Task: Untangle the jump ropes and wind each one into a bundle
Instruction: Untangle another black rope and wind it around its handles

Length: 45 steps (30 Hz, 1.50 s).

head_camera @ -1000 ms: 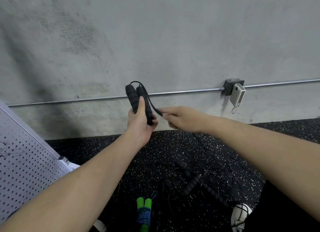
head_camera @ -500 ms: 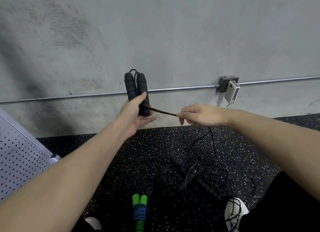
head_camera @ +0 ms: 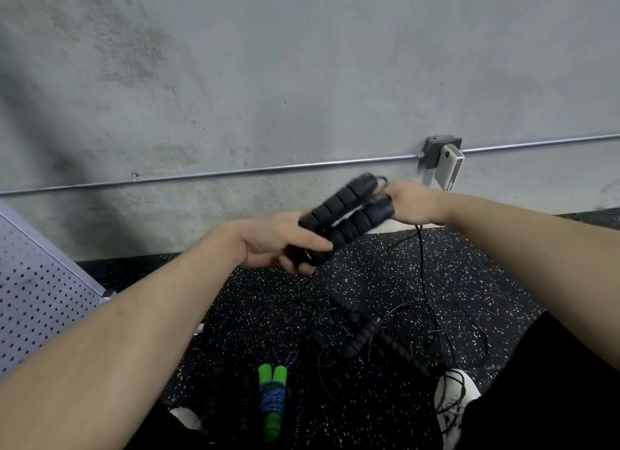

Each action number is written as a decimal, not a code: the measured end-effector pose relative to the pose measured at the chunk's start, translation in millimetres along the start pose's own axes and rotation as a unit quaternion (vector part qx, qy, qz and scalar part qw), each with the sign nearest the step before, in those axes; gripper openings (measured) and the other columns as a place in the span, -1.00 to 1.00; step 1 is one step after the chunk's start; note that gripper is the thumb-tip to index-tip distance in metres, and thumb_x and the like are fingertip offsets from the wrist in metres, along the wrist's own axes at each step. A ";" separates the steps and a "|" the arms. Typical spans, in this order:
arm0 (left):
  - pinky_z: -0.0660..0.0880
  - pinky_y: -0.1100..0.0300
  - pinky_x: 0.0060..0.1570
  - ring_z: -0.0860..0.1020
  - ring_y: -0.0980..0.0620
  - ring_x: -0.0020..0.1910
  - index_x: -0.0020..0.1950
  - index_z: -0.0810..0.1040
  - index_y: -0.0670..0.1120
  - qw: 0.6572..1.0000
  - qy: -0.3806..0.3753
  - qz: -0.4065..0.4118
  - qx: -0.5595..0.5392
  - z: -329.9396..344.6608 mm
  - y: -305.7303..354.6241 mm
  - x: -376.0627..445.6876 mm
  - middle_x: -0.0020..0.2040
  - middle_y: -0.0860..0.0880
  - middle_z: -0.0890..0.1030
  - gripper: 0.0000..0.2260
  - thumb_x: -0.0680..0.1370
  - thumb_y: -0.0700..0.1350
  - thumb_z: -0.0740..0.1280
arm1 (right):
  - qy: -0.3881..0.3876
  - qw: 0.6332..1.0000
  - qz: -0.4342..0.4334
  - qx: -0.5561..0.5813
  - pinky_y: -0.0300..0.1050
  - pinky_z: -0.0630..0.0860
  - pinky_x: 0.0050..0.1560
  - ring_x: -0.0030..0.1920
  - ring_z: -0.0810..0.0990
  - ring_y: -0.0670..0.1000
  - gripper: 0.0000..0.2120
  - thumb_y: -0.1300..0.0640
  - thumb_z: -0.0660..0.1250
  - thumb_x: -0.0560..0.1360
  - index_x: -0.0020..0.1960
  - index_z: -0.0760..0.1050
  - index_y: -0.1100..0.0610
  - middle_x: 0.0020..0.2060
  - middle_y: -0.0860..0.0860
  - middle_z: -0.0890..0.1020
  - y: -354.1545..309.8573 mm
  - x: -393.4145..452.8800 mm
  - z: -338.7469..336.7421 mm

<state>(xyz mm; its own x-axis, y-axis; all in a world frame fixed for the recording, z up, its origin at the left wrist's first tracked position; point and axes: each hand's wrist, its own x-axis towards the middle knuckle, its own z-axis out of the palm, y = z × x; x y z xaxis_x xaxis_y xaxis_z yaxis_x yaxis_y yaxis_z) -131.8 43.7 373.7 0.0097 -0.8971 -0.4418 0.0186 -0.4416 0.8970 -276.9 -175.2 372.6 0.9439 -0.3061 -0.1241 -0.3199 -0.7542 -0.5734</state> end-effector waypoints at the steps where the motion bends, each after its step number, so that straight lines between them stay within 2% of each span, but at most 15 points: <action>1: 0.34 0.37 -0.56 0.54 0.01 -0.35 0.39 0.35 0.02 0.999 -0.002 -0.022 0.040 1.2 -0.9 1.4 -0.04 -0.14 0.55 -0.52 0.56 -0.31 0.39 | -0.006 1.000 -0.017 -0.004 -0.37 0.37 -0.26 -0.24 0.52 -0.07 -0.78 0.21 0.36 0.58 -0.24 0.52 0.06 -0.31 -0.09 0.58 -0.6 0.6 0.3; 2: 0.35 0.35 -0.56 0.56 0.00 -0.34 0.40 0.31 0.05 0.996 0.004 -0.040 0.080 3.3 -1.5 3.1 0.00 -0.16 0.55 -0.49 0.56 -0.32 0.40 | -0.007 1.000 -0.026 -0.007 -0.37 0.39 -0.23 -0.22 0.55 -0.11 -0.83 0.22 0.39 0.56 -0.19 0.56 0.06 -0.28 -0.12 0.62 -1.0 2.3 1.2; 4: 0.35 0.32 -0.56 0.57 0.00 -0.36 0.35 0.25 0.06 0.985 0.024 -0.061 0.160 9.2 -1.8 7.5 0.02 -0.15 0.58 -0.48 0.55 -0.29 0.43 | 0.008 1.000 -0.017 -0.011 -0.41 0.37 -0.27 -0.31 0.52 -0.27 -0.92 0.04 0.48 0.50 -0.14 0.63 0.01 -0.34 -0.21 0.63 -8.5 4.1 4.7; 6: 0.35 0.29 -0.57 0.56 0.02 -0.40 0.30 0.21 0.05 0.968 0.041 -0.082 0.235 13.6 -4.3 13.4 0.01 -0.15 0.61 -0.48 0.54 -0.23 0.46 | 0.044 0.998 -0.013 -0.034 -0.46 0.34 -0.35 -0.31 0.51 -0.24 -0.82 -0.12 0.51 0.44 -0.17 0.66 -0.02 -0.32 -0.18 0.63 -14.7 9.0 9.9; 10: 0.39 0.24 -0.58 0.56 0.01 -0.47 0.31 0.16 0.04 0.936 0.133 -0.132 0.298 11.6 -13.3 26.5 0.06 -0.20 0.62 -0.44 0.54 -0.13 0.49 | 0.074 0.995 -0.038 -0.062 -0.39 0.37 -0.32 -0.27 0.54 -0.19 -0.81 -0.16 0.52 0.42 -0.18 0.65 -0.05 -0.28 -0.18 0.64 -35.0 13.3 19.4; 14: 0.46 0.22 -0.58 0.56 0.00 -0.48 0.28 0.24 -0.03 0.944 0.246 -0.112 0.189 5.0 -16.0 32.3 0.03 -0.20 0.55 -0.55 0.57 -0.14 0.47 | 0.076 0.995 -0.057 -0.034 -0.37 0.32 -0.43 -0.36 0.49 -0.11 -0.76 -0.08 0.44 0.52 -0.11 0.69 0.10 -0.34 -0.07 0.64 -52.4 13.7 26.3; 18: 0.62 0.09 -0.41 0.65 -0.18 -0.08 0.08 0.37 -0.06 0.941 0.335 -0.019 0.034 -7.7 -22.6 29.9 0.15 -0.17 0.52 -0.67 0.52 -0.14 0.52 | 0.023 0.999 0.020 0.037 -0.21 0.31 -0.49 -0.43 0.37 -0.01 -0.60 -0.11 0.18 0.66 -0.07 0.60 0.17 -0.38 0.03 0.49 -54.8 6.1 27.4; 21: 0.57 0.17 -0.45 0.63 -0.10 -0.25 0.08 0.40 -0.07 0.927 0.372 0.033 -0.037 -7.3 -22.8 31.3 0.07 -0.17 0.57 -0.73 0.56 -0.12 0.49 | 0.004 0.995 0.025 0.097 -0.20 0.29 -0.47 -0.45 0.33 -0.02 -0.64 -0.07 0.11 0.68 -0.12 0.54 0.08 -0.45 -0.05 0.43 -56.2 0.9 30.6; 24: 0.39 0.28 -0.58 0.51 -0.01 -0.40 0.26 0.37 -0.12 0.921 0.365 0.051 -0.126 0.8 -14.9 33.2 -0.08 -0.20 0.58 -0.73 0.63 -0.14 0.38 | -0.053 0.977 0.009 0.205 -0.21 0.27 -0.50 -0.51 0.27 -0.08 -0.69 0.01 0.08 0.71 -0.07 0.49 0.11 -0.53 -0.13 0.35 -60.5 -4.0 39.3; 27: 0.29 0.34 -0.65 0.48 0.01 -0.46 0.41 0.34 -0.13 0.902 0.336 0.078 -0.259 -6.0 -4.2 29.6 -0.12 -0.22 0.54 -0.66 0.66 -0.20 0.31 | -0.090 0.961 0.003 0.262 -0.23 0.22 -0.51 -0.49 0.22 -0.08 -0.72 0.01 0.05 0.72 -0.02 0.44 0.12 -0.49 -0.09 0.29 -58.5 -9.6 41.6; 32: 0.28 0.37 -0.61 0.44 0.05 -0.45 0.15 0.45 -0.21 0.878 0.260 0.121 -0.384 -8.1 10.2 7.8 -0.17 -0.15 0.50 -0.89 0.64 -0.24 0.23 | -0.105 0.961 -0.016 0.255 -0.20 0.11 -0.44 -0.43 0.18 -0.08 -0.73 0.01 0.02 0.72 0.02 0.45 0.07 -0.41 -0.08 0.26 -47.9 -18.8 30.4; 35: 0.31 0.35 -0.59 0.43 0.04 -0.40 0.14 0.47 -0.23 0.875 0.228 0.139 -0.405 -3.2 10.9 0.8 -0.16 -0.16 0.53 -0.86 0.60 -0.26 0.23 | -0.121 0.957 -0.017 0.261 -0.24 0.14 -0.43 -0.42 0.20 -0.09 -0.74 0.04 0.04 0.72 0.05 0.48 0.04 -0.39 -0.08 0.27 -43.5 -23.4 31.4; 39: 0.33 0.35 -0.58 0.40 0.06 -0.42 0.11 0.51 -0.21 0.864 0.231 0.165 -0.416 2.5 9.6 -1.4 -0.17 -0.15 0.57 -0.88 0.61 -0.23 0.24 | -0.129 0.975 -0.002 0.183 -0.23 0.26 -0.40 -0.43 0.26 -0.07 -0.65 -0.18 0.10 0.66 -0.14 0.41 0.04 -0.45 -0.11 0.33 -39.9 -26.4 30.6; 41: 0.30 0.37 -0.62 0.39 0.08 -0.45 0.08 0.52 -0.20 0.875 0.210 0.158 -0.407 5.9 8.5 -3.0 -0.21 -0.12 0.59 -0.88 0.60 -0.22 0.24 | -0.120 0.979 0.004 0.163 -0.23 0.30 -0.38 -0.43 0.28 -0.08 -0.61 -0.24 0.13 0.62 -0.20 0.38 0.03 -0.45 -0.13 0.35 -35.2 -27.3 27.6; 45: 0.24 0.39 -0.71 0.36 0.13 -0.51 0.18 0.51 -0.19 0.894 0.126 0.140 -0.407 0.5 2.7 -9.5 -0.06 -0.09 0.53 -0.75 0.52 -0.15 0.26 | -0.162 0.960 0.003 0.227 -0.25 0.34 -0.29 -0.38 0.31 -0.10 -0.77 -0.03 0.18 0.66 0.06 0.53 0.09 -0.41 -0.15 0.37 -28.3 -25.8 21.7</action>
<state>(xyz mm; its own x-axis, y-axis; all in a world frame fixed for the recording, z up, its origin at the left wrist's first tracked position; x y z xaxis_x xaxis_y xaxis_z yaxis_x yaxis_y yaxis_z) -132.4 51.0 380.3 0.3504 -0.8932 -0.2816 0.7006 0.0505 0.7117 -290.4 -133.4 374.4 0.9415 -0.0570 -0.3323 -0.3266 -0.3990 -0.8568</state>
